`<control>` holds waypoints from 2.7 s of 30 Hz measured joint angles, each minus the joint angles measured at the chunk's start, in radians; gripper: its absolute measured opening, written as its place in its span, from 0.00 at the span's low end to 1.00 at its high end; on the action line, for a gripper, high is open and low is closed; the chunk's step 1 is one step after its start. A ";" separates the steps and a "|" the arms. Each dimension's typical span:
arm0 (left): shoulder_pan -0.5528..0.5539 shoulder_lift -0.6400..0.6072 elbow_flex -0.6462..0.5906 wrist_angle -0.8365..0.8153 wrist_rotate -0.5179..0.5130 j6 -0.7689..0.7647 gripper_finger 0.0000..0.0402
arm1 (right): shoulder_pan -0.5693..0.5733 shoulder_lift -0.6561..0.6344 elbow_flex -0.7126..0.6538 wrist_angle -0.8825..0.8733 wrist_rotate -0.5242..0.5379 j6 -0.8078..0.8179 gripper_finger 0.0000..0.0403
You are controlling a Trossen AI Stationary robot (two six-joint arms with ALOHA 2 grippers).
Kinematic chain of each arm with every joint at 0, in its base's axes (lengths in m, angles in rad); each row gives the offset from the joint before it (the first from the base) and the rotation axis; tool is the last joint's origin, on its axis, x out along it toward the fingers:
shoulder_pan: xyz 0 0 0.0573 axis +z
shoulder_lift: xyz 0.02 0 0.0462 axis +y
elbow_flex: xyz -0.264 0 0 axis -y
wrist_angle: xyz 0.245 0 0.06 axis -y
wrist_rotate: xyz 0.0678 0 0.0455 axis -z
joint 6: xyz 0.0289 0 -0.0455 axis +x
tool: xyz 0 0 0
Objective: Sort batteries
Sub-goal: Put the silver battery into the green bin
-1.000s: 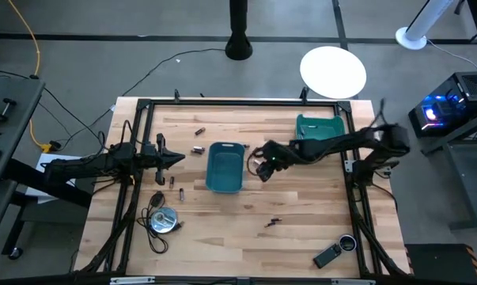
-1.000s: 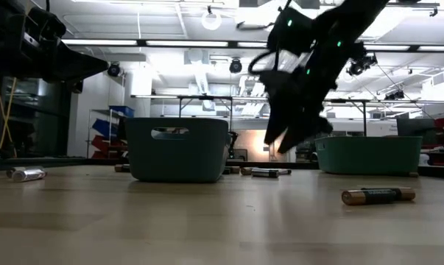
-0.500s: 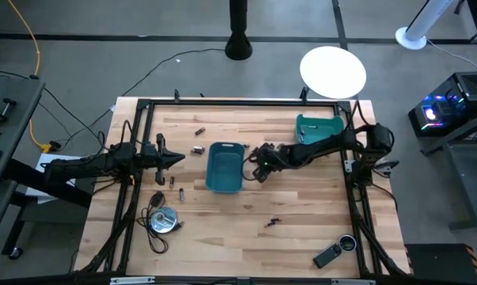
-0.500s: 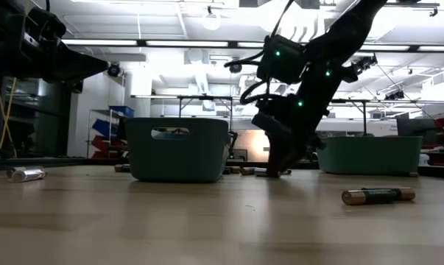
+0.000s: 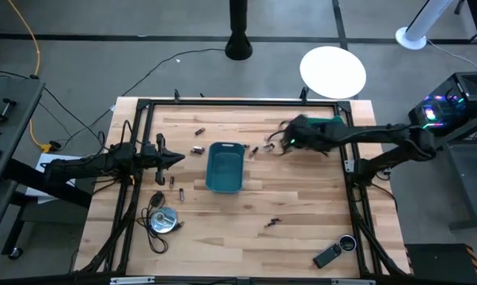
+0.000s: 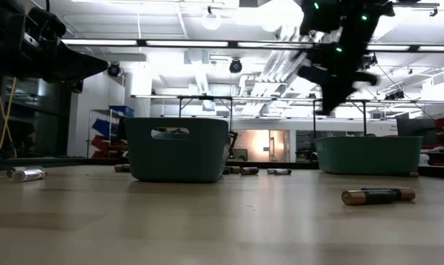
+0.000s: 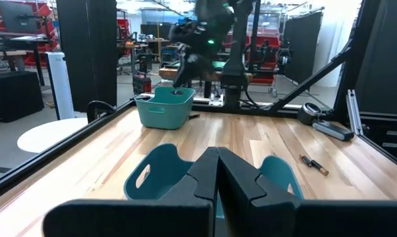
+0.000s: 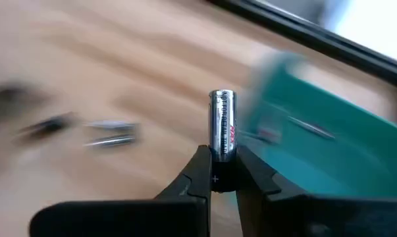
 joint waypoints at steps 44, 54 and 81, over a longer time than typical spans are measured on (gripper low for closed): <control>0.000 0.000 0.000 0.000 0.000 0.000 0.00 | -0.043 0.464 0.013 0.452 -0.309 0.763 0.49; 0.000 0.000 0.000 0.000 0.000 0.000 0.00 | -0.061 0.467 0.024 0.451 -0.310 0.826 0.49; 0.000 0.000 0.000 0.000 0.000 0.000 0.00 | -0.221 0.667 0.459 0.155 -0.525 -0.177 0.49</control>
